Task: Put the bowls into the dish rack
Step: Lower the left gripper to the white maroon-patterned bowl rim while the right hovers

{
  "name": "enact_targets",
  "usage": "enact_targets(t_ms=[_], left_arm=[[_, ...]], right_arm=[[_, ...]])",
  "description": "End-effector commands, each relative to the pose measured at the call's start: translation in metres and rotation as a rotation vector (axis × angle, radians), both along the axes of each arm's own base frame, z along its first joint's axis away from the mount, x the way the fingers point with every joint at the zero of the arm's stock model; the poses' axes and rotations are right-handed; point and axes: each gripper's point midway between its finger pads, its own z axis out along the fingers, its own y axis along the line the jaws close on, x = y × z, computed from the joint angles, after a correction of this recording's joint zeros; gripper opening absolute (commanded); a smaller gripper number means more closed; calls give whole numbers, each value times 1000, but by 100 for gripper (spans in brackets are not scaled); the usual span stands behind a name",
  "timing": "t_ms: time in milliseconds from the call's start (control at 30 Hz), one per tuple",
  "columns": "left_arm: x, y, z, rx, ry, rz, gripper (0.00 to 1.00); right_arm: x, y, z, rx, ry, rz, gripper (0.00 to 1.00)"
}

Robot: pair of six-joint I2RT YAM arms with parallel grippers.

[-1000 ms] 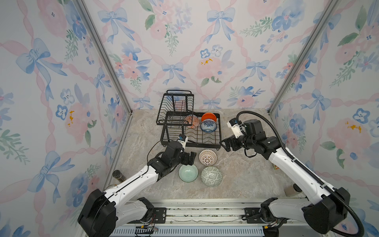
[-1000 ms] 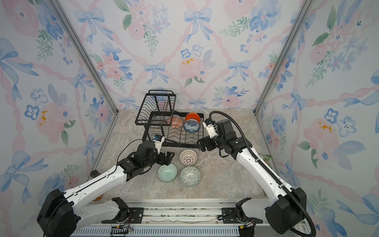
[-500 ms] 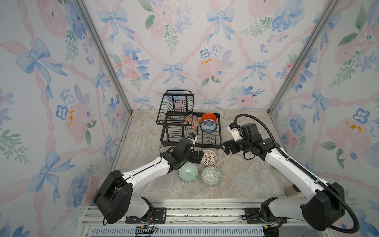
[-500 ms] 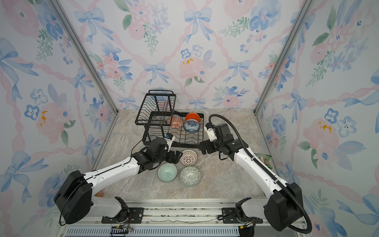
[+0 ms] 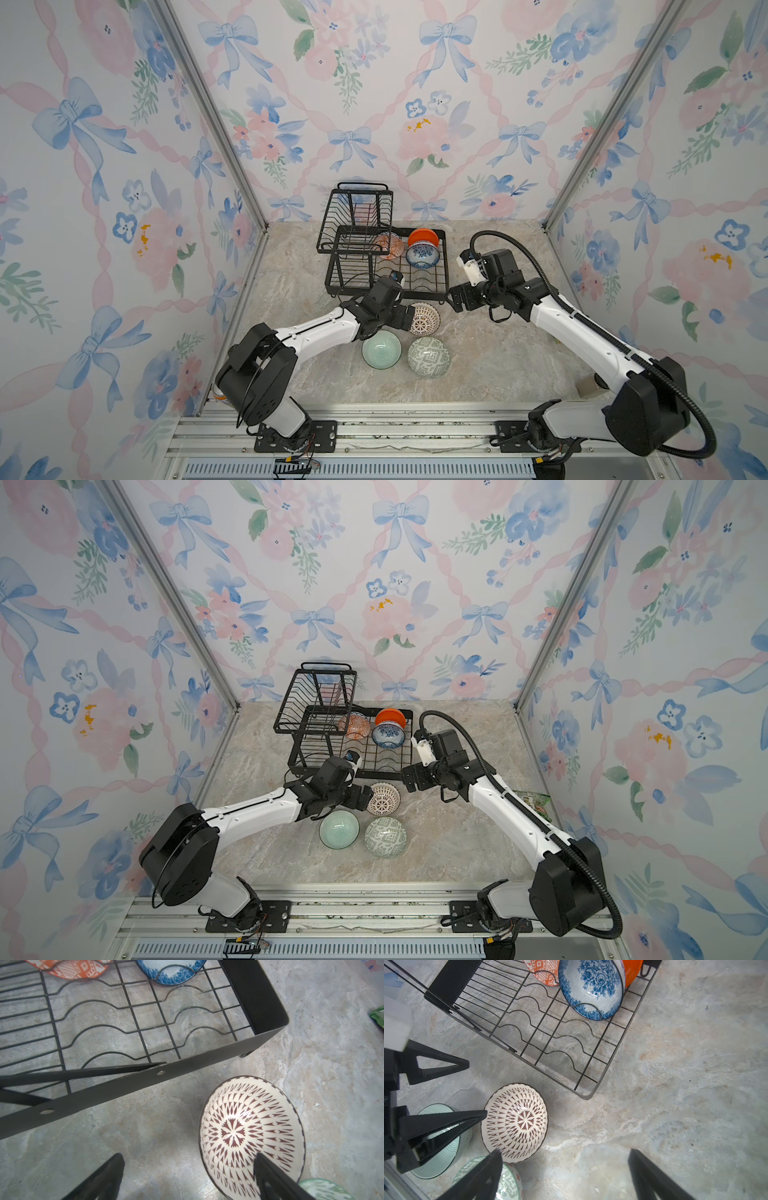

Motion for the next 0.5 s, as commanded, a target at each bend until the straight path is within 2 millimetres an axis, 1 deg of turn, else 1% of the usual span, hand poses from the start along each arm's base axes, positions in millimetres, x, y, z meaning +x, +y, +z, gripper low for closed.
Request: enact_targets(t_ms=[0, 100, 233, 467], left_arm=[[0, -7, -4, 3, 19, -14, 98], [1, -5, -12, 21, 34, -3, 97], [0, -4, -22, 32, 61, 1, 92], [0, -10, -29, 25, 88, -11, 82]], right_arm=[[4, -3, 1, 2, -7, -15, 97], [4, -3, 0, 2, -3, -15, 97], [4, -2, 0, 4, -4, -13, 97], [5, 0, 1, 13, 0, -7, 97]])
